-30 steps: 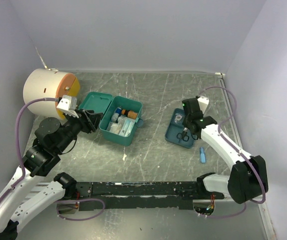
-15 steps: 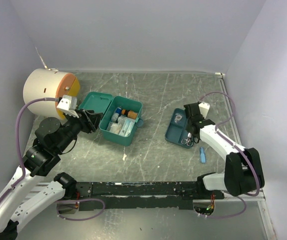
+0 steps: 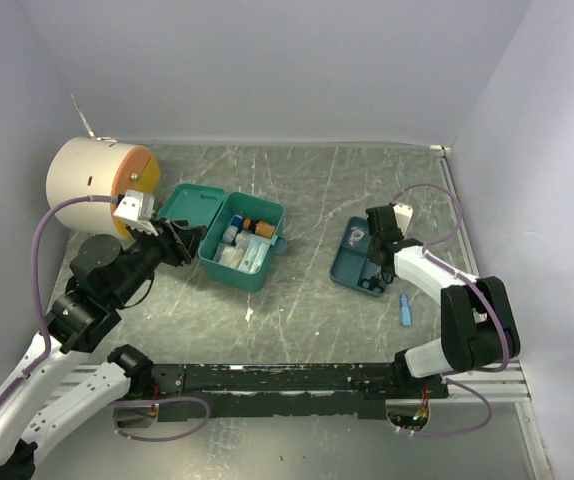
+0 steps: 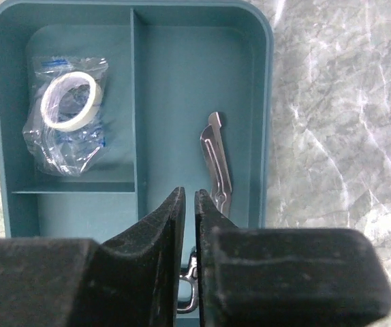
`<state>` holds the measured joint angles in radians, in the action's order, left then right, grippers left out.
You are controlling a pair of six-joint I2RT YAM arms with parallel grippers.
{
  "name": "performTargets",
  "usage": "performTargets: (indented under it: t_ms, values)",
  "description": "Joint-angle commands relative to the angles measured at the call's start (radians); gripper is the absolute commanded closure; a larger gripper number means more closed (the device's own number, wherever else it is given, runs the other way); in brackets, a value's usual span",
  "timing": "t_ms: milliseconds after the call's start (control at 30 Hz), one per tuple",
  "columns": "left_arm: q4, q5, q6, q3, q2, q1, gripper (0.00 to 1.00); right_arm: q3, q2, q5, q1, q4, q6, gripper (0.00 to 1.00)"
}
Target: Organize the medicine kit
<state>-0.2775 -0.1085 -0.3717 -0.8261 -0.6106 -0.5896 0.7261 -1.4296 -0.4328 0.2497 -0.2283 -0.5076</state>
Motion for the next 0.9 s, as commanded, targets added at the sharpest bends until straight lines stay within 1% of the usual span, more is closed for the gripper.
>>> performTargets:
  t_ms: [0, 67, 133, 333, 467, 733, 867]
  values:
    - [0.016, -0.014, 0.001, -0.002, -0.003, 0.002, 0.40, -0.001, 0.032, 0.055, -0.008, 0.001, -0.003, 0.84]
    - [0.018, -0.012, -0.001, -0.002, -0.005, 0.002, 0.40, 0.004, 0.046, 0.079, -0.008, -0.027, -0.010, 0.78]
    - [0.019, -0.012, -0.001, -0.001, -0.008, 0.002, 0.40, 0.002, 0.059, 0.089, -0.009, -0.043, -0.015, 0.74]
    - [0.019, -0.012, -0.001, -0.003, -0.011, 0.002, 0.40, 0.008, 0.053, 0.177, -0.007, -0.075, -0.019, 0.68]
    - [0.016, -0.014, -0.003, -0.003, -0.012, 0.003, 0.39, 0.012, 0.026, 0.222, -0.007, -0.075, -0.027, 0.67]
    - [0.002, -0.023, -0.010, -0.012, -0.032, 0.002, 0.38, 0.027, -0.044, 0.243, -0.004, -0.068, -0.021, 0.67]
    - [-0.015, -0.039, -0.023, -0.022, -0.054, 0.002, 0.38, 0.031, -0.065, 0.234, -0.004, -0.063, -0.020, 0.69]
